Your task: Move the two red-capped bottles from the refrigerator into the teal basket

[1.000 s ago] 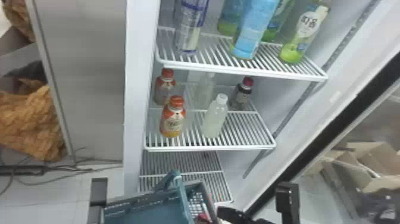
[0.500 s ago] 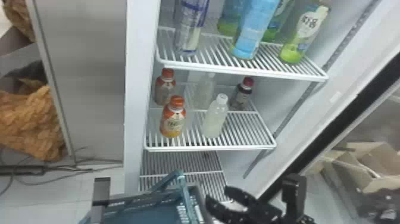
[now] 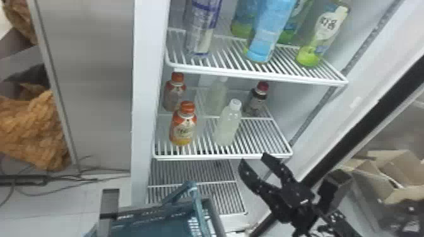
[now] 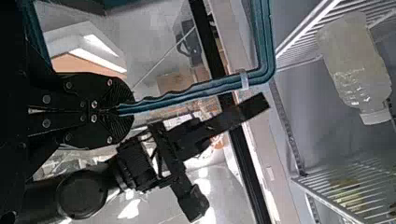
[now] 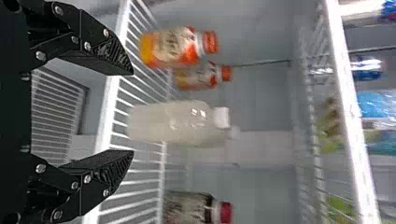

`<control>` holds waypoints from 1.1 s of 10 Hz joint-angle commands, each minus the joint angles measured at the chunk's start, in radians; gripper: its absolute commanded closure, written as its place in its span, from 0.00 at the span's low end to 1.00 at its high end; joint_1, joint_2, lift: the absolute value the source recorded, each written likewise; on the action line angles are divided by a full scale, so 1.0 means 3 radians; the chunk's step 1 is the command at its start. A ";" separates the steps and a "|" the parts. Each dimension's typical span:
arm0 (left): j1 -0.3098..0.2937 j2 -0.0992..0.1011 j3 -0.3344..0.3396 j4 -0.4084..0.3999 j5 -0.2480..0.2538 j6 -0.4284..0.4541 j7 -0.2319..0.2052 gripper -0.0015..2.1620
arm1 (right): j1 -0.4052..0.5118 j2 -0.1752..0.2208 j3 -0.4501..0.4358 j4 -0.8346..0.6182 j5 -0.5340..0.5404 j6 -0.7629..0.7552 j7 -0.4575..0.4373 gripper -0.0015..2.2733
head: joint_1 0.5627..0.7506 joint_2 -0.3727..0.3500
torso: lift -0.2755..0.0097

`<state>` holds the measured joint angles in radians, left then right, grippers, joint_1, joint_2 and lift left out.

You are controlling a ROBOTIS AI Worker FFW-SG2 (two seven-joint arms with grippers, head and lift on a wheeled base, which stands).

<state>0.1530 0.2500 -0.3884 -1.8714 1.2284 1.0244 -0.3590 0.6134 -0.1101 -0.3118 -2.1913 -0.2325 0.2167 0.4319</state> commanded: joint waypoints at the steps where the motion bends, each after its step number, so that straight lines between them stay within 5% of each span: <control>1: -0.0003 -0.0005 -0.0001 0.0000 -0.0013 0.0005 0.0000 0.52 | -0.0147 0.0004 0.0042 0.0207 0.0017 -0.0240 -0.0069 0.20 | 0.70 0.03 | 0.17; 11: -0.0019 0.0000 -0.0035 0.0000 0.0013 0.0013 -0.0020 0.52 | -0.0916 -0.0032 0.0155 0.1148 0.0223 -0.1254 -0.0775 0.12 | 0.70 0.03 | 0.17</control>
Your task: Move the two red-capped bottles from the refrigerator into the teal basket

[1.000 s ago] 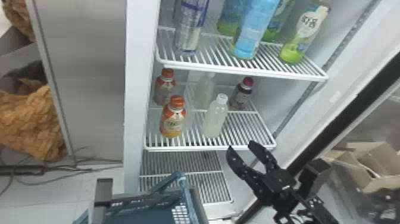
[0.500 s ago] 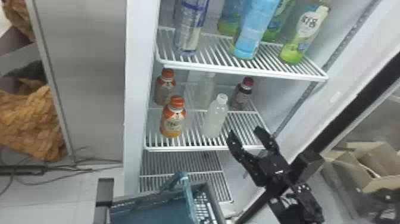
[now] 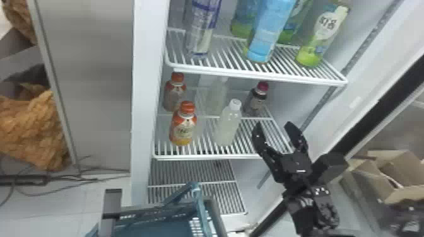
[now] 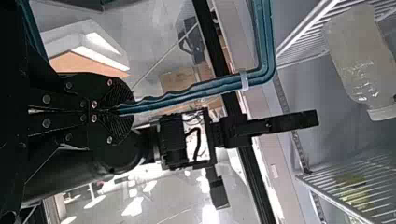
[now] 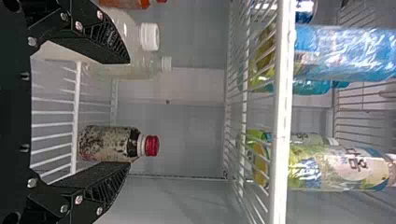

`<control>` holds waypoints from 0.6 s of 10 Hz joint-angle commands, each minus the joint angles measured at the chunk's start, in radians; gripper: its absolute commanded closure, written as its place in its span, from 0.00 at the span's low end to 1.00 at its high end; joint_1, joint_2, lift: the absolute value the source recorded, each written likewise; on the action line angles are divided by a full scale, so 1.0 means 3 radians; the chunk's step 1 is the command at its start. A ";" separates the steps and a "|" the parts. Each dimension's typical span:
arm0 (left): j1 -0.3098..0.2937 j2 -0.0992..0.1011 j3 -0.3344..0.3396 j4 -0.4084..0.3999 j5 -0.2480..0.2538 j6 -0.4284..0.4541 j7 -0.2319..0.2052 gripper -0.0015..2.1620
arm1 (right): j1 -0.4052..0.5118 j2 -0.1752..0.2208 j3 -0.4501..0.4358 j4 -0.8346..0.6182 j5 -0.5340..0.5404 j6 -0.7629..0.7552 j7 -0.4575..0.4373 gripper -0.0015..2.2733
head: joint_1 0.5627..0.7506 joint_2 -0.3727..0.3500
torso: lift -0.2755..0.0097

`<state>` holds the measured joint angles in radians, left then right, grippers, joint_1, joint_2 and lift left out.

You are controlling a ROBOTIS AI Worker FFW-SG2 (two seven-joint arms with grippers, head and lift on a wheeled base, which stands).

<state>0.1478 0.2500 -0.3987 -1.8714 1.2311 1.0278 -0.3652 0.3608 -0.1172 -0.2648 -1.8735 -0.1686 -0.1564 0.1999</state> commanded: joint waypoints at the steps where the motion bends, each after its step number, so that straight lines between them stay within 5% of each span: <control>1: -0.0002 0.0000 -0.0007 0.0000 0.0004 0.0002 0.0000 0.52 | -0.0188 -0.0013 -0.0008 0.0220 0.0017 -0.0019 -0.0017 0.12 | 0.70 0.03 | 0.17; 6: -0.0018 0.0000 -0.0007 0.0000 0.0011 0.0010 0.0000 0.52 | -0.0696 -0.0059 -0.0001 0.0850 0.0137 -0.0019 -0.0037 0.10 | 0.70 0.03 | 0.17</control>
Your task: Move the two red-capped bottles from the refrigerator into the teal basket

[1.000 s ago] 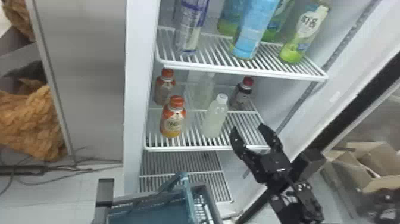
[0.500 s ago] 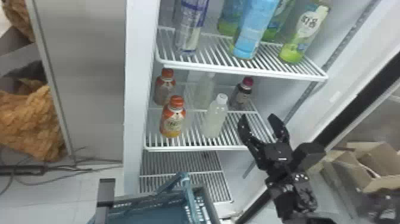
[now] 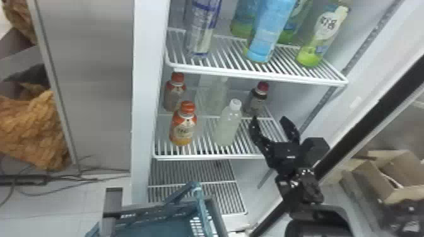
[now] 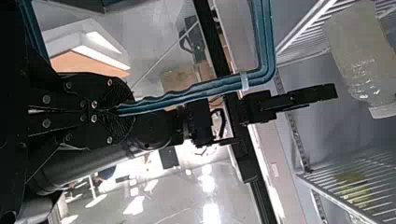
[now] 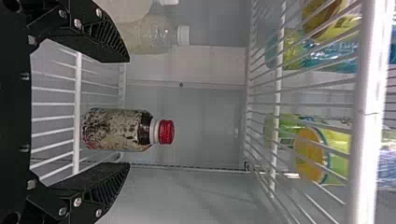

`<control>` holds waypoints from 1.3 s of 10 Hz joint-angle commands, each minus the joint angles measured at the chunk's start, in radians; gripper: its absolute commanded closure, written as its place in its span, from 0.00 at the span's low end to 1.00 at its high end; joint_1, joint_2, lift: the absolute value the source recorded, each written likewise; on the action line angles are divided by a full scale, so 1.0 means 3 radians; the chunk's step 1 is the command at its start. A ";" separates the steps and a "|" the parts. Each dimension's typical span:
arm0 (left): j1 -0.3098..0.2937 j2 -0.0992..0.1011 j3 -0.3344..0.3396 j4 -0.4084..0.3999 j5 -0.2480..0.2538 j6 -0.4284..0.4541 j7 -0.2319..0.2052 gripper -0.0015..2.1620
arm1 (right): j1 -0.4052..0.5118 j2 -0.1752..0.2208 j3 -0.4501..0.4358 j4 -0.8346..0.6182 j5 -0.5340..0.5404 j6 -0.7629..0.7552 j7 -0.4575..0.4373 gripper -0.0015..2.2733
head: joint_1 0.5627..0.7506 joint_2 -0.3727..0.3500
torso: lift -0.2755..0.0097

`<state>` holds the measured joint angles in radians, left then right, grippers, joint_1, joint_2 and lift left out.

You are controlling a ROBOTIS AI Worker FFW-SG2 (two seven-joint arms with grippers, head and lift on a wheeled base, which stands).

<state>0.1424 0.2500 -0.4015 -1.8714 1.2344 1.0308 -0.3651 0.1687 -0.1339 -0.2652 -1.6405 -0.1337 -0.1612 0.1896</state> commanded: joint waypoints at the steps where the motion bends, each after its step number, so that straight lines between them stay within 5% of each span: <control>1: 0.0000 0.0005 -0.0005 0.0000 0.0007 0.0008 0.0000 0.52 | -0.0162 -0.0014 0.0000 0.0179 0.0060 -0.0003 -0.0018 0.10 | 0.70 0.03 | 0.17; 13: -0.0009 0.0010 -0.0011 0.0000 0.0053 0.0016 0.0000 0.52 | -0.1127 -0.0086 0.0100 0.1308 0.0186 0.0079 -0.0187 0.05 | 0.70 0.03 | 0.17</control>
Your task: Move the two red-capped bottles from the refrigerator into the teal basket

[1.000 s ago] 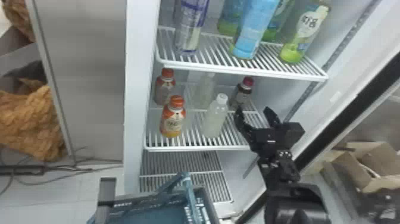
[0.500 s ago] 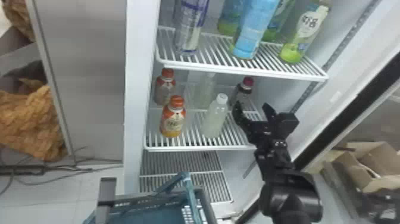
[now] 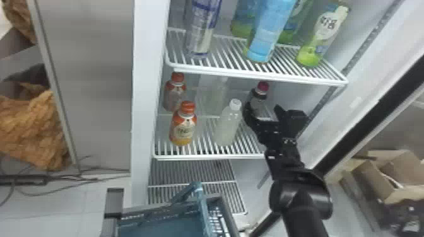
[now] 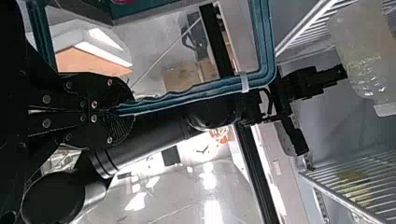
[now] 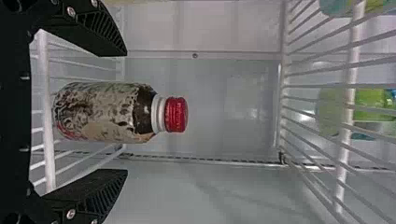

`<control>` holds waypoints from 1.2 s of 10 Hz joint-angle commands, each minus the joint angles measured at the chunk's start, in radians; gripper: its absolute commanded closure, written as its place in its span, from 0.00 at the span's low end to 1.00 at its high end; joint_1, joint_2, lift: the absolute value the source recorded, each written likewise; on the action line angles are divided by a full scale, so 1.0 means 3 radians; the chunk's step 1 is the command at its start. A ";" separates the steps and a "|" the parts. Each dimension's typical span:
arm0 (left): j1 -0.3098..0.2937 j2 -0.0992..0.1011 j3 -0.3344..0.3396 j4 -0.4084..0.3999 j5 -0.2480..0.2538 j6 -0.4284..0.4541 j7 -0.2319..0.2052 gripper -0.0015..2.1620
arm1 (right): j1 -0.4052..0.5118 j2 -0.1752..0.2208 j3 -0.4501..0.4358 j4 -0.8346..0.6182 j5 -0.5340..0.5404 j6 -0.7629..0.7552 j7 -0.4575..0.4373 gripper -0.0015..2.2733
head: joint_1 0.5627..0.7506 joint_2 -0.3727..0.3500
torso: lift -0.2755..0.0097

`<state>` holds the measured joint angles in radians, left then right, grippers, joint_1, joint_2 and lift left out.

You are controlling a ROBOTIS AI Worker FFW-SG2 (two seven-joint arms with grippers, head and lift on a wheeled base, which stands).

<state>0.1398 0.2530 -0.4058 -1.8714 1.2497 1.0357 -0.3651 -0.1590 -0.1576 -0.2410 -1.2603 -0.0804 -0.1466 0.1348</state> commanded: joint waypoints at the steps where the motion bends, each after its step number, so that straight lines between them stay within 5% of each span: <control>1: 0.0000 0.0000 -0.0003 0.0000 0.0009 0.0000 0.0000 0.52 | -0.0116 -0.0022 0.0052 0.0123 0.0035 0.0047 -0.0035 0.05 | 0.70 0.03 | 0.17; 6: -0.0016 -0.0005 -0.0003 0.0000 0.0015 0.0000 0.0000 0.52 | -0.0370 -0.0063 0.0152 0.0327 0.0082 0.0153 -0.0138 0.05 | 0.70 0.03 | 0.17; 9: -0.0016 0.0000 -0.0003 0.0000 0.0022 0.0000 -0.0005 0.52 | -0.0362 -0.0063 0.0152 0.0319 0.0122 0.0178 -0.0189 0.26 | 0.70 0.03 | 0.17; 12: -0.0008 0.0000 -0.0010 0.0000 0.0022 -0.0008 -0.0010 0.52 | -0.0305 -0.0063 0.0152 0.0237 0.0128 0.0178 -0.0199 0.29 | 0.70 0.03 | 0.17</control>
<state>0.1367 0.2532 -0.4074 -1.8714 1.2562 1.0333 -0.3681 -0.2564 -0.1770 -0.1954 -1.1796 -0.0421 -0.0930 0.0748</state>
